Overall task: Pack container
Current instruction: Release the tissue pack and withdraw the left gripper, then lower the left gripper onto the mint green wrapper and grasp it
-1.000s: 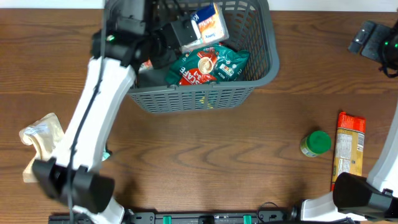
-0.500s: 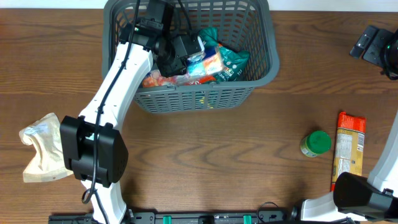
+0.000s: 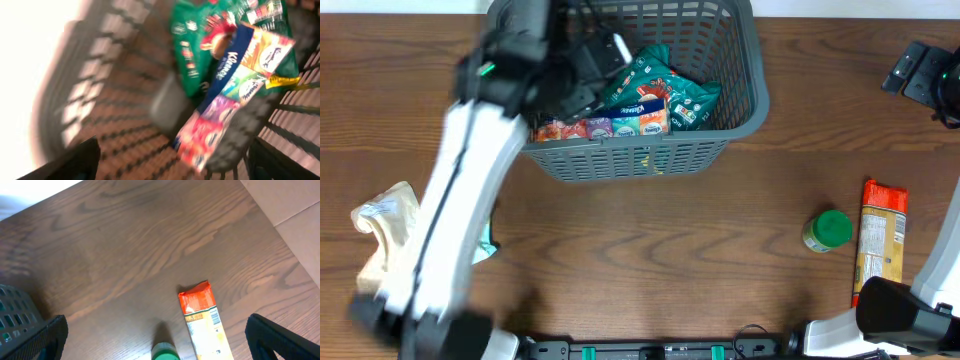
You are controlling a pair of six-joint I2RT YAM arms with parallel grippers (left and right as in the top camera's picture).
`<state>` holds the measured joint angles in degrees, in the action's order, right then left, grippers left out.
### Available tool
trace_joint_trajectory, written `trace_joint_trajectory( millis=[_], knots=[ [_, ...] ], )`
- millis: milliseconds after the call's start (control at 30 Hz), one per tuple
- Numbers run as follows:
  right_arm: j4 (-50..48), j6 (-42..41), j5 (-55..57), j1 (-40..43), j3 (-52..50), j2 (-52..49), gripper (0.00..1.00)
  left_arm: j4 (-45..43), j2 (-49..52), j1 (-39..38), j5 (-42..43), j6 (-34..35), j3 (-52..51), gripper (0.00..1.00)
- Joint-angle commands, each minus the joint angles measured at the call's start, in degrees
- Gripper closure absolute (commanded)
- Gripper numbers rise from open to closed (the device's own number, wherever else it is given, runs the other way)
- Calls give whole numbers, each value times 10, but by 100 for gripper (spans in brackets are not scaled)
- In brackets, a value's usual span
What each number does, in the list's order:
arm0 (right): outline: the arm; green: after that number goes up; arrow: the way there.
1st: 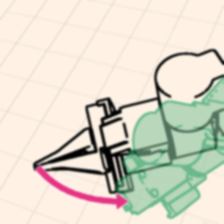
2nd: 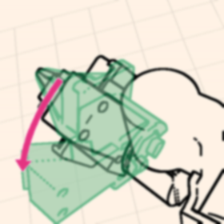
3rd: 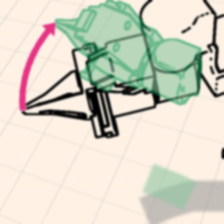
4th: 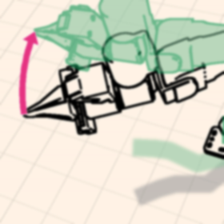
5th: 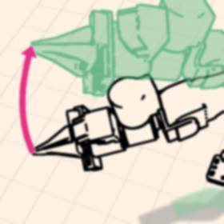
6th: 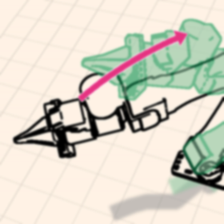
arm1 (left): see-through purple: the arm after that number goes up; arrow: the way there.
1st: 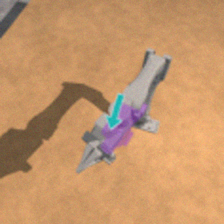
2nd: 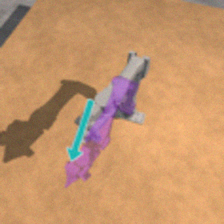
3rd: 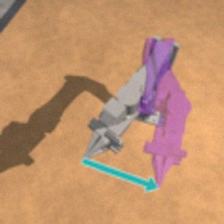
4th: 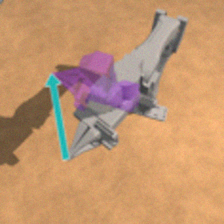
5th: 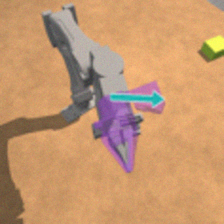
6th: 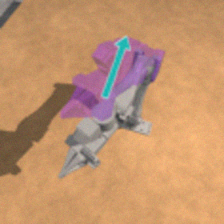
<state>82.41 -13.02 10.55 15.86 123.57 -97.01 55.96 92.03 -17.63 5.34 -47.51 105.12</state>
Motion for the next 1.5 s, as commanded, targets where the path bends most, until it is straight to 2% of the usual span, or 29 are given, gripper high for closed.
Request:
trace_joint_trajectory(
  millis=[0, 133, 267, 300, 433, 633, 867, 1200, 1467],
  knots=[
    [-1, 5, 8, 3, -1, 8, 1, 32, -92, 12, -89, 119, 9, 16],
    [-1, 20, 8, 3, -1, 8, 1, 111, -161, 63, -129, 242, 9, 15],
    [-2, 19, 8, 3, -1, 8, 1, 230, -179, 144, -129, 248, 6, 14],
    [-3, 19, 8, 3, -1, 8, 1, 233, -180, 160, -123, 247, -5, 14],
    [-8, 20, 8, 3, -1, 8, 1, 206, -178, 218, -87, 206, -73, 13],
    [-8, 24, 8, 3, -1, 8, 1, 110, -176, 283, -59, 201, -258, 13],
    [-8, 26, 8, 3, -1, 8, 1, 23, -176, 302, -58, 173, -422, 9],
    [-7, 28, 8, 3, -1, 8, 1, -81, -172, 342, -57, 160, -542, 7],
    [-3, 28, 8, 3, -1, 8, 1, -160, -106, 351, -42, 151, -561, 7]
  ],
)
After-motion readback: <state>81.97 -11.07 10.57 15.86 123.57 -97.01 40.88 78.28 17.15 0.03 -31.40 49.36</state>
